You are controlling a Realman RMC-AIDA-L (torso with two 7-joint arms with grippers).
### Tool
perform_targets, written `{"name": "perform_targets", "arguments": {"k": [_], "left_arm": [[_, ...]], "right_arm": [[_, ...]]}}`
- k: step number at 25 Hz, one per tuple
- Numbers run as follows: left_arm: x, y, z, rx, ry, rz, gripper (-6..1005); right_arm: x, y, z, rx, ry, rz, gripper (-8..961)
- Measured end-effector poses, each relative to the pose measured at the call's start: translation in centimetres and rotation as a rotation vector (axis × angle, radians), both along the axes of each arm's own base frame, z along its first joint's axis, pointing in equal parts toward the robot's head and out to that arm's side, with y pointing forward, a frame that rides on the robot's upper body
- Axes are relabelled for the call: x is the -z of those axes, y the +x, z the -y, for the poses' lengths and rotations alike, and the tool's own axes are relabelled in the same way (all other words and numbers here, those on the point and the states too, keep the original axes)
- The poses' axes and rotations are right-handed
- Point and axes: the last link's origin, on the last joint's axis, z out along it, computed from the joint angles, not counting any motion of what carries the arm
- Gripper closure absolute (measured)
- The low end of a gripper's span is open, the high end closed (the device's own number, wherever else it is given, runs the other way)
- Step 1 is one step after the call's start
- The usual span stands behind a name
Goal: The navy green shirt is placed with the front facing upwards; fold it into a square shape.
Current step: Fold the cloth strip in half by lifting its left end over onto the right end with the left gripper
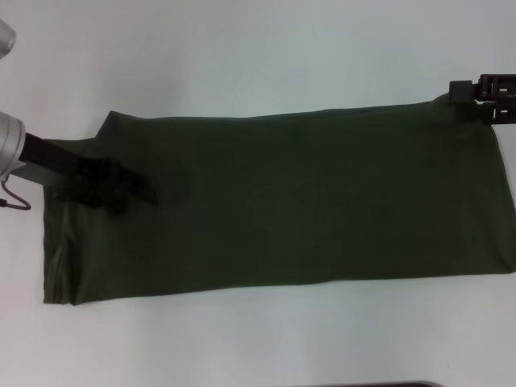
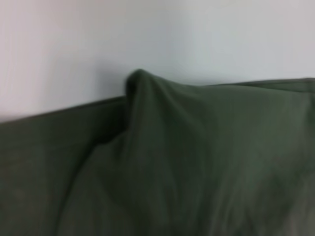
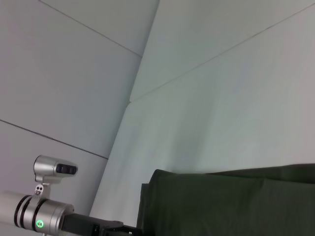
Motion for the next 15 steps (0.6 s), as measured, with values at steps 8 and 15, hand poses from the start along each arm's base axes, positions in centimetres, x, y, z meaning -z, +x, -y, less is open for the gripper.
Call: {"name": "perform_targets", "arguments": {"k": [8,15], "left_arm": [[-0.8,-0.6,-0.5,-0.006,0.026,-0.046,355],[-3.2,-0.8,-0.8,-0.014,0.057,-0.072,356]], "right_arm": [[0.0,-0.1,-0.1,-0.001,-0.004,0.0,147],[0.1,-0.3,-0.2,0.003,-0.01,0.0,146]]}}
